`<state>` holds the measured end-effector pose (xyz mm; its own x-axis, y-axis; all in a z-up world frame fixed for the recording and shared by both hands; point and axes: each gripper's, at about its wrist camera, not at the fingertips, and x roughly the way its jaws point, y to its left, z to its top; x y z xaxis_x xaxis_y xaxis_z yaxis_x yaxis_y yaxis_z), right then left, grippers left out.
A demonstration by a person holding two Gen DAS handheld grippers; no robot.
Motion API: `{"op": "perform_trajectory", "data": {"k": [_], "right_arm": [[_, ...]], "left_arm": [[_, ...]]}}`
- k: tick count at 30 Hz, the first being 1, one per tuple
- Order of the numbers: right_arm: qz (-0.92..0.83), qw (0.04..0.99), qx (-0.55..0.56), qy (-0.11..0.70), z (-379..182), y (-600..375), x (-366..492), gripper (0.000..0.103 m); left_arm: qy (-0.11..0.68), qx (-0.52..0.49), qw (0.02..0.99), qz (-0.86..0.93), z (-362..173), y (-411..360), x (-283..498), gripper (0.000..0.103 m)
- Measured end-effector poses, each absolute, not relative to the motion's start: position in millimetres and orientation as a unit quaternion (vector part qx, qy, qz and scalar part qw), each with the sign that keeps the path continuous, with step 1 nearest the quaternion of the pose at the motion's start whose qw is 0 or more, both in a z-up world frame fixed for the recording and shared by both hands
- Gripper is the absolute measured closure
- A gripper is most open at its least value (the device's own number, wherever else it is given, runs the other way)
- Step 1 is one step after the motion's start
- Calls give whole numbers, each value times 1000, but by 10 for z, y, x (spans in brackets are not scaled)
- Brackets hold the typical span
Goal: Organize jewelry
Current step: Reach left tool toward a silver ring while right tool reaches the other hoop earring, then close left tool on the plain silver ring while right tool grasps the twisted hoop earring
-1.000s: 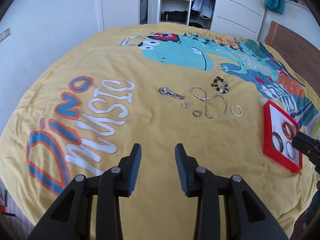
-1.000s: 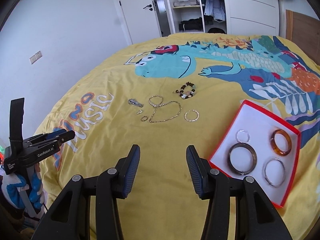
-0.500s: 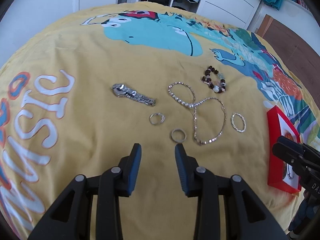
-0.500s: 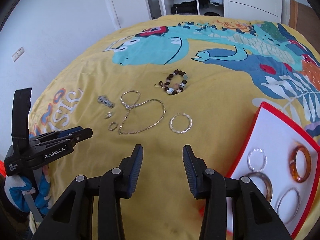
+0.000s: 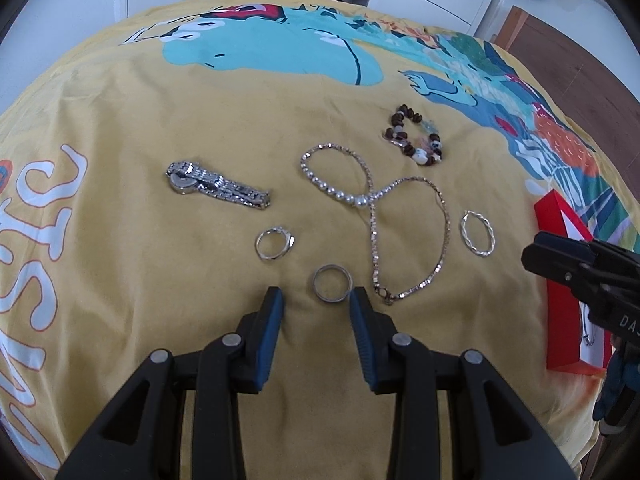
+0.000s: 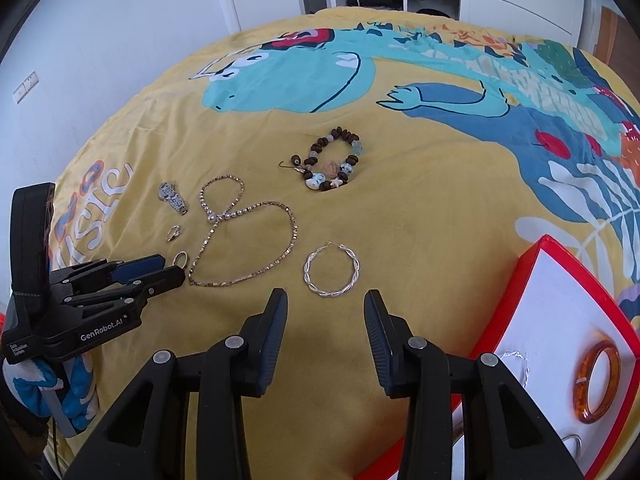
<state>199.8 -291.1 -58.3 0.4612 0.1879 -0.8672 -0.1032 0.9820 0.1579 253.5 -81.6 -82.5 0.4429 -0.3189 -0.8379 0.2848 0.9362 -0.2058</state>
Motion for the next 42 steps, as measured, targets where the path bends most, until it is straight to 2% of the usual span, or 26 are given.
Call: {"op": "perform_trajectory", "data": {"k": [13, 18, 20, 24, 34, 42], "right_arm": [[104, 809, -3, 579, -868, -2837, 2444, 64], [115, 804, -24, 583, -939, -2750, 2518, 63], [113, 802, -37, 586, -980, -2727, 2544, 63], [115, 803, -54, 582, -1000, -2688, 2547, 64], [124, 833, -24, 538, -635, -2732, 2247, 64], [118, 855, 3, 505, -162, -2922, 1825, 64]], "left_arm": [[493, 0, 850, -188, -895, -872, 2604, 71], [490, -4, 852, -186, -906, -847, 2611, 78], [490, -8, 852, -184, -911, -825, 2616, 84], [486, -9, 854, -187, -903, -806, 2606, 85], [477, -12, 861, -179, -723, -691, 2425, 86], [462, -4, 867, -188, -359, -758, 2214, 86]]}}
